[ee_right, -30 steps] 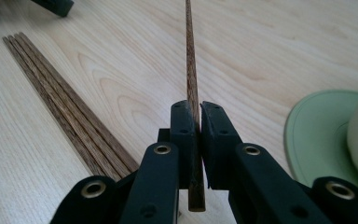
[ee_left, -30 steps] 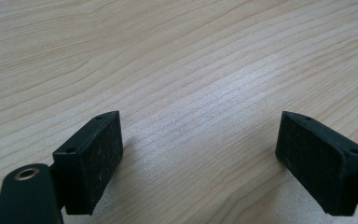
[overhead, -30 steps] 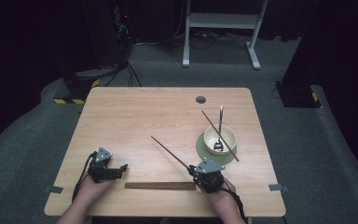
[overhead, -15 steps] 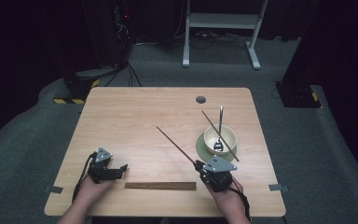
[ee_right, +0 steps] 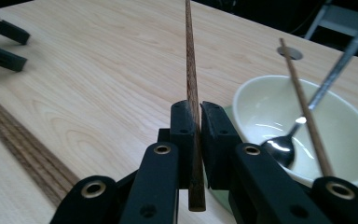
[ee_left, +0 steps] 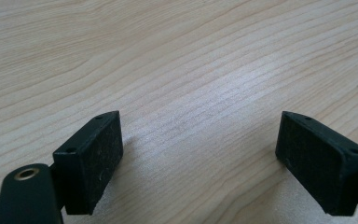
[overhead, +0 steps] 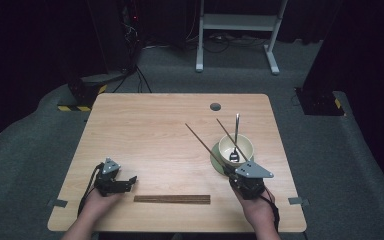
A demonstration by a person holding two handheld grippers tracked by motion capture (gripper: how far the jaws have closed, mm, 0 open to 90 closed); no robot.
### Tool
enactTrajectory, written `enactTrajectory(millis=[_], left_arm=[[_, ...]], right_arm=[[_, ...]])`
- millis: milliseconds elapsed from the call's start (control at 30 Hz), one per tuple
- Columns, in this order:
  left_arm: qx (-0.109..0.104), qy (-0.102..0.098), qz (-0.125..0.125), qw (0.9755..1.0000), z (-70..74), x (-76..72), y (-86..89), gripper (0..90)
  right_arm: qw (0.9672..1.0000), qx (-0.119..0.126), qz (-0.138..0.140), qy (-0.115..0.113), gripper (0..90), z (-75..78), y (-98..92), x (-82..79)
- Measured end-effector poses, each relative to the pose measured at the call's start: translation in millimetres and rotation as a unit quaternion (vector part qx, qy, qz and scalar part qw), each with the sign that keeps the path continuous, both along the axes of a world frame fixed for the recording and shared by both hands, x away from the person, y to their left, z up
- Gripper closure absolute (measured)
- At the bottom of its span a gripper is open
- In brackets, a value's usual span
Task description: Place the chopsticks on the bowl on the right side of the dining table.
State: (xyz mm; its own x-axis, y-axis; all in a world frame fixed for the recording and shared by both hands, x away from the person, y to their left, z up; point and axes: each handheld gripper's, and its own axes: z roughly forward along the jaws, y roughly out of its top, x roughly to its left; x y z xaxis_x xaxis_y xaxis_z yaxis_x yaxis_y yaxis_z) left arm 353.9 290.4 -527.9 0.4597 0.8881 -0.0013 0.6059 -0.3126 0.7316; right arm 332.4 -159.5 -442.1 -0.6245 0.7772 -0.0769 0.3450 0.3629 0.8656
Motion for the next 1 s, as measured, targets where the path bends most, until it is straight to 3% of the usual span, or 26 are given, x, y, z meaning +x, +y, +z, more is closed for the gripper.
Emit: enactTrajectory(millis=[500,1000], left_arm=[[0.0,0.0,-0.002,1.0,0.0,0.3,0.0,14.8],[0.0,-0.001,-0.004,1.0,0.0,0.6,-0.1,14.9]], right_arm=[[0.9986,0.0,-0.053,0.002,83.8,-5.4,-32.2,11.8],[0.9959,-0.012,-0.088,0.018,83.8,-14.8,-46.1,19.4]])
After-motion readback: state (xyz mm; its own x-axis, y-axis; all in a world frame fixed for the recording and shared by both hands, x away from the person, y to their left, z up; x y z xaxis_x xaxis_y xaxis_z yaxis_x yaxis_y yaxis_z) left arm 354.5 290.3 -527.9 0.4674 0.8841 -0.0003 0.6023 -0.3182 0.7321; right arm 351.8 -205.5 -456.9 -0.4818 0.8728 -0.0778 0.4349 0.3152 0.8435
